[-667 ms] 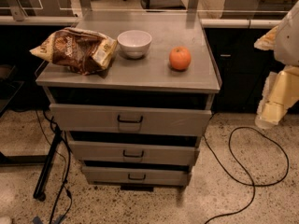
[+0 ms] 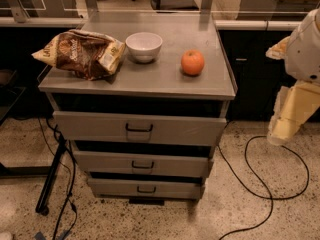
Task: Open top drawer
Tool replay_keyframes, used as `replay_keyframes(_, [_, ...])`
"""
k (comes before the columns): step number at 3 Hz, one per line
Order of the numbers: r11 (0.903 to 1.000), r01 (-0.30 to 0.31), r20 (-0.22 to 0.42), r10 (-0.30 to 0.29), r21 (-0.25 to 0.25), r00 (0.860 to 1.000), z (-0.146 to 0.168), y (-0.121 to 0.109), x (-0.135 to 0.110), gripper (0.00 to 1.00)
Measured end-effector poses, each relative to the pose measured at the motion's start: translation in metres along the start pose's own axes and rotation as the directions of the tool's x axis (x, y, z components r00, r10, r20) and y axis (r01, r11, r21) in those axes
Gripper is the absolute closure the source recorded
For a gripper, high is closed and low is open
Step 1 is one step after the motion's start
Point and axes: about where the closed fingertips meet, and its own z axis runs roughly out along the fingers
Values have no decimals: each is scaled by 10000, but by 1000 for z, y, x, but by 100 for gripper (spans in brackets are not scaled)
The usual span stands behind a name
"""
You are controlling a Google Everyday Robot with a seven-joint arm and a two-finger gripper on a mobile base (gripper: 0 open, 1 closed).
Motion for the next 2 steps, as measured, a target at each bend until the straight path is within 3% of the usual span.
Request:
replay_keyframes(1, [9984,523,70,-525,212,9986,22,18,-6,0])
replay_keyframes(2, [9943,1021,121,-1017,-318,9947,58,48,-19,0])
